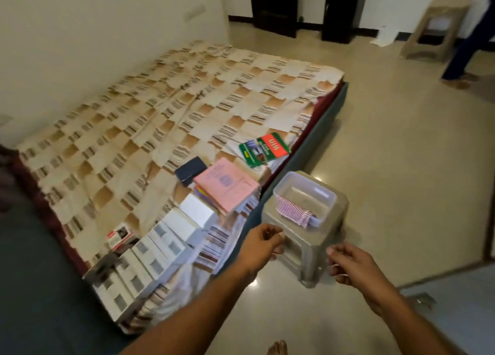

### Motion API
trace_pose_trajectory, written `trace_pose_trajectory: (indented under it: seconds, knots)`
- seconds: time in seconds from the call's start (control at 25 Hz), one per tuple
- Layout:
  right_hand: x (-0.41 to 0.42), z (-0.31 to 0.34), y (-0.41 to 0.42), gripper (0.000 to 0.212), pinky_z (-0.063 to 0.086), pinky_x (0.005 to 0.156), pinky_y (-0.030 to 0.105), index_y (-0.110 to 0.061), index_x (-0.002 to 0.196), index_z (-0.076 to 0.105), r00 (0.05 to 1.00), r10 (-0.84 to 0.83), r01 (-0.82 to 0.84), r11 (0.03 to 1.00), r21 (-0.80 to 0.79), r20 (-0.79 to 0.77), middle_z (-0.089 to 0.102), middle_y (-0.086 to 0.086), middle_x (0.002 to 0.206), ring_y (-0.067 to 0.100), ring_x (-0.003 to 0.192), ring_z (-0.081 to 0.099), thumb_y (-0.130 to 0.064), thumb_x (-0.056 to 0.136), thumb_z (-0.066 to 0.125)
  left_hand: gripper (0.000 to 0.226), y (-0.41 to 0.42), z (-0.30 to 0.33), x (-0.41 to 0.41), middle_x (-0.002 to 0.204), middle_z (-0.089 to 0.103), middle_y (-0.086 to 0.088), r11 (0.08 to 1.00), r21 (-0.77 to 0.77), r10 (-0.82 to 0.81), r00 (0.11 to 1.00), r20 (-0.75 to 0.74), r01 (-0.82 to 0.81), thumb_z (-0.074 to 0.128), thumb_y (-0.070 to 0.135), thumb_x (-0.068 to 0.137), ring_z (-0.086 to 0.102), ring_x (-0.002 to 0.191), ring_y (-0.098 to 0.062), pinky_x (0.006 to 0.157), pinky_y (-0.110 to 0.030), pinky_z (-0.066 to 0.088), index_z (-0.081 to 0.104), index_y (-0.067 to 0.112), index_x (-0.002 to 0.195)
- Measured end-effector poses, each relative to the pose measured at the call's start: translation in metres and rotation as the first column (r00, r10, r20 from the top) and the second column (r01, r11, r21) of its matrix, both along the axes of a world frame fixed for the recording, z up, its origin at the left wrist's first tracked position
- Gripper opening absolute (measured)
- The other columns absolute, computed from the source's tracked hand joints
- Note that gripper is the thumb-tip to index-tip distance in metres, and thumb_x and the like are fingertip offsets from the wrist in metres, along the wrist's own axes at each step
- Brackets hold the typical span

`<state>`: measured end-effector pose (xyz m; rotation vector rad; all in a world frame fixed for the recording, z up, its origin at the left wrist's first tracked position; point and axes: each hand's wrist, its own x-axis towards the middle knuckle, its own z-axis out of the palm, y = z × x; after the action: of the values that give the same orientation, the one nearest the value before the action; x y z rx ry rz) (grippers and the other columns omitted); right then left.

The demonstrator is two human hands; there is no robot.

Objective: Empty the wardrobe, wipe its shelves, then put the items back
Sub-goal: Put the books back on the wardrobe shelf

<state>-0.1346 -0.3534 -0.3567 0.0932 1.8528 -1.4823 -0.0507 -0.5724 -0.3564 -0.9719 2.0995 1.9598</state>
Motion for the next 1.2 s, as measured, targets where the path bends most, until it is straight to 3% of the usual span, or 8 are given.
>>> trace_pose_trajectory:
  seconds: [0.2,0.32,0.4,0.68,0.8,0.88,1.08,1.2]
  knots:
    - [-0.027,0.000,-0.076,0.011,0.049,0.058,0.026,-0.005,0.096,0.067,0.980,0.199,-0.199,0.980,-0.011,0.002,0.066,0.009,0.078,0.019,0.069,0.060,-0.014,0.097,0.062,0.013,-0.076,-0.029,-0.004,0.092,0.070,-0.009,0.958,0.060,0.268,0.952,0.147,-0.279,0.064,0.023,0.097,0.068,0.079,-0.021,0.071,-0.029,0.059,0.066,0.013,0.106]
    - [-0.061,-0.003,-0.111,0.011,0.051,0.063,0.030,-0.008,0.097,0.068,0.953,0.302,-0.302,0.953,0.006,-0.001,0.069,0.012,0.084,0.023,0.074,0.063,-0.017,0.097,0.062,0.006,-0.104,-0.047,-0.015,0.098,0.070,-0.015,0.872,0.123,0.427,0.858,0.285,-0.474,0.063,0.019,0.098,0.070,0.086,-0.030,0.087,-0.045,0.058,0.063,0.014,0.101]
    - [-0.083,0.000,-0.134,0.012,0.054,0.068,0.032,-0.011,0.099,0.069,0.939,0.345,-0.344,0.938,0.024,-0.003,0.071,0.014,0.088,0.024,0.077,0.065,-0.020,0.098,0.062,0.004,-0.119,-0.053,-0.024,0.094,0.068,-0.014,0.810,0.123,0.499,0.784,0.370,-0.573,0.062,0.018,0.099,0.069,0.085,-0.031,0.090,-0.046,0.057,0.060,0.014,0.097]
    - [-0.125,-0.003,-0.218,0.013,0.052,0.067,0.029,-0.008,0.099,0.068,0.900,0.435,-0.436,0.900,0.020,0.020,0.070,0.012,0.083,0.019,0.072,0.063,-0.018,0.099,0.060,0.009,-0.182,-0.110,-0.067,0.103,0.066,-0.014,0.745,0.034,0.555,0.647,0.522,-0.666,0.066,0.019,0.097,0.070,0.085,-0.027,0.072,-0.037,0.064,0.060,0.012,0.094]
    - [-0.133,-0.019,-0.249,0.012,0.050,0.060,0.024,-0.003,0.099,0.068,0.910,0.407,-0.411,0.910,0.045,0.076,0.070,0.011,0.081,0.019,0.071,0.061,-0.012,0.098,0.060,0.018,-0.218,-0.146,-0.092,0.098,0.066,-0.011,0.741,0.038,0.527,0.616,0.585,-0.670,0.068,0.021,0.095,0.067,0.081,-0.024,0.052,-0.027,0.056,0.065,0.008,0.108]
    - [-0.142,-0.032,-0.273,0.012,0.046,0.057,0.024,0.001,0.098,0.066,0.927,0.354,-0.364,0.928,0.074,0.122,0.067,0.011,0.079,0.021,0.071,0.057,-0.008,0.097,0.059,0.021,-0.247,-0.178,-0.113,0.095,0.064,-0.009,0.739,0.094,0.483,0.622,0.616,-0.667,0.070,0.020,0.093,0.063,0.081,-0.022,0.049,-0.027,0.050,0.066,0.006,0.109]
    - [-0.168,-0.052,-0.325,0.014,0.050,0.058,0.031,0.003,0.101,0.066,0.949,0.219,-0.264,0.946,0.190,0.227,0.068,0.015,0.077,0.026,0.068,0.060,-0.010,0.096,0.062,0.053,-0.296,-0.251,-0.149,0.117,0.065,-0.007,0.530,0.276,0.523,0.565,0.638,-0.802,0.070,0.029,0.085,0.067,0.098,-0.025,0.084,-0.044,0.060,0.058,0.009,0.132]
    - [-0.185,-0.061,-0.345,0.010,0.047,0.055,0.029,0.000,0.101,0.067,0.948,0.164,-0.234,0.940,0.249,0.274,0.068,0.013,0.072,0.023,0.061,0.061,-0.006,0.095,0.061,0.061,-0.309,-0.278,-0.166,0.126,0.060,-0.008,0.408,0.261,0.554,0.465,0.691,-0.875,0.069,0.041,0.087,0.061,0.103,-0.025,0.089,-0.045,0.058,0.051,0.011,0.137]
